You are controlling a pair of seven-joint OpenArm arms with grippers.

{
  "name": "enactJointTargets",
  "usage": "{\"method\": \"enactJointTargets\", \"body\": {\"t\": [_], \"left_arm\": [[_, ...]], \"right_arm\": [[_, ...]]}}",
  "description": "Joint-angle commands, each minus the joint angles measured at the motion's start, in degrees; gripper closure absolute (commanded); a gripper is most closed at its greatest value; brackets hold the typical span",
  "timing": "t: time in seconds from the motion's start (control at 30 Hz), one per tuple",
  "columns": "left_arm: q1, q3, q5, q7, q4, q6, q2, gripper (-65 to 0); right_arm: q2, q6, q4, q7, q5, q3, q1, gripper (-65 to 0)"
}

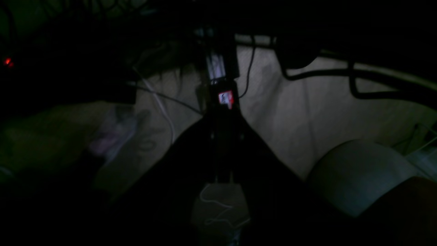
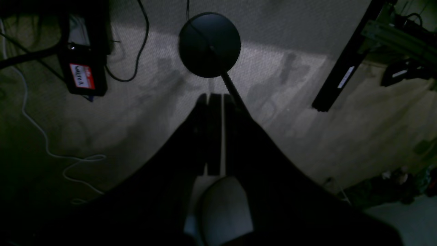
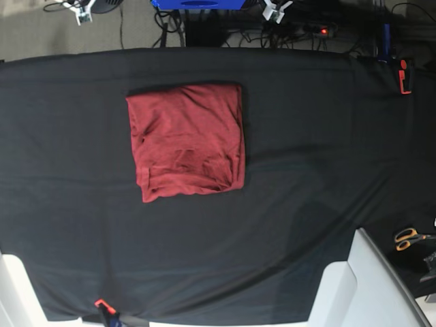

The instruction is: Fold the T-shirt properly

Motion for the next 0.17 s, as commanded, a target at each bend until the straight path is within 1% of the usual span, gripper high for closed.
{"method": "enactJointTargets", "body": {"t": [0.0,0.13], "left_arm": [[0.3,0.0,0.1,-0.3,0.0,-0.3,0.2,0.0],[0.2,0.0,0.1,-0.3,0.3,-0.3,0.2,0.0]], "right_arm": [[0.6,-0.5,0.0,0.5,0.2,0.3,-0.2,-1.5],[0.6,-0.5,-0.3,0.5,0.2,0.3,-0.3,-1.5]]}}
